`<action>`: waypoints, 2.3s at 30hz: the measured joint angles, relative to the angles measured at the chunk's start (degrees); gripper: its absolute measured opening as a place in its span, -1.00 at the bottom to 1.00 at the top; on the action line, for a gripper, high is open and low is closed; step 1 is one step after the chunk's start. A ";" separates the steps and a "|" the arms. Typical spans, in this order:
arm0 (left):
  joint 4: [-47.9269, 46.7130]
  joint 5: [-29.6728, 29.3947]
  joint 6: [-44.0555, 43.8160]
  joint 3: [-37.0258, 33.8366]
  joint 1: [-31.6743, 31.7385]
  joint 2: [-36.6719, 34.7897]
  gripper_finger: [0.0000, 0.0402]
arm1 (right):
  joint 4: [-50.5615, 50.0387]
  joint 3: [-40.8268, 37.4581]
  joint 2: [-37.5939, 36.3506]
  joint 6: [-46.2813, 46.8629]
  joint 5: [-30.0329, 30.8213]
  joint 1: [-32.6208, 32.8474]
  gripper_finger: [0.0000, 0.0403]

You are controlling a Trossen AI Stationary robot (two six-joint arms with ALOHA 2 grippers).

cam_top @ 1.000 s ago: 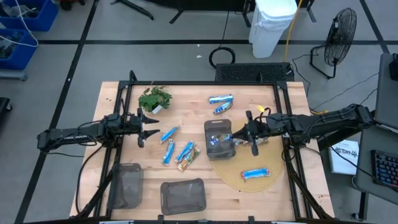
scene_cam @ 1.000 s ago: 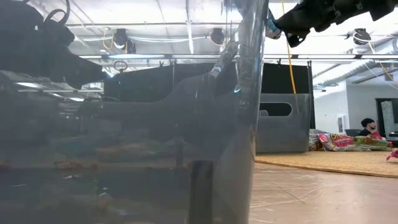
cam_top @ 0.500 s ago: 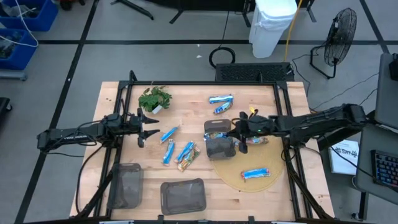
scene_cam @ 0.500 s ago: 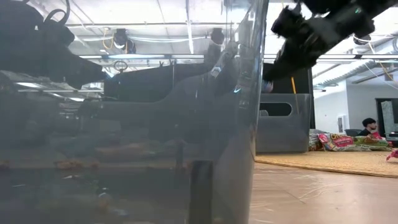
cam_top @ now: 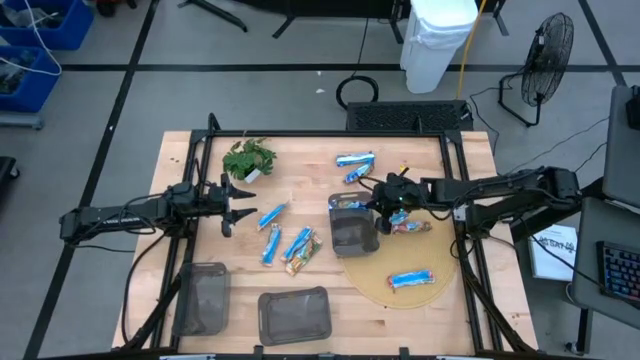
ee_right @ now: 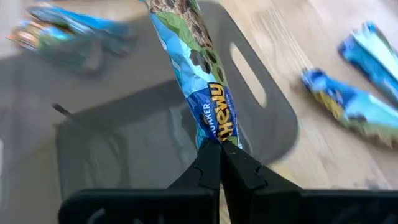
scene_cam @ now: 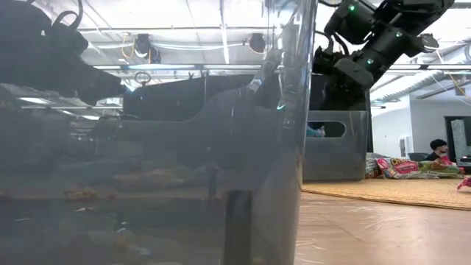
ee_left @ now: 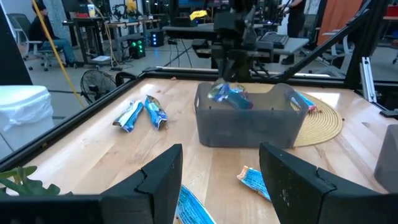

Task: Pick and place Granola Bars by type
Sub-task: Put the top blue granola bar into the top right black bin

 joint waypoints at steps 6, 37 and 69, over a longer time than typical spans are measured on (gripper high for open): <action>-0.09 0.00 -0.02 -0.02 0.01 0.02 0.08 | 0.40 0.00 0.52 0.11 -0.15 -0.99 -1.00; 0.00 0.00 0.00 -0.01 -0.01 0.00 0.08 | 2.37 0.00 0.52 8.78 5.45 3.66 -1.00; 0.00 0.00 0.00 0.00 -0.01 0.00 0.08 | 5.26 0.00 5.22 9.09 5.59 5.47 -0.81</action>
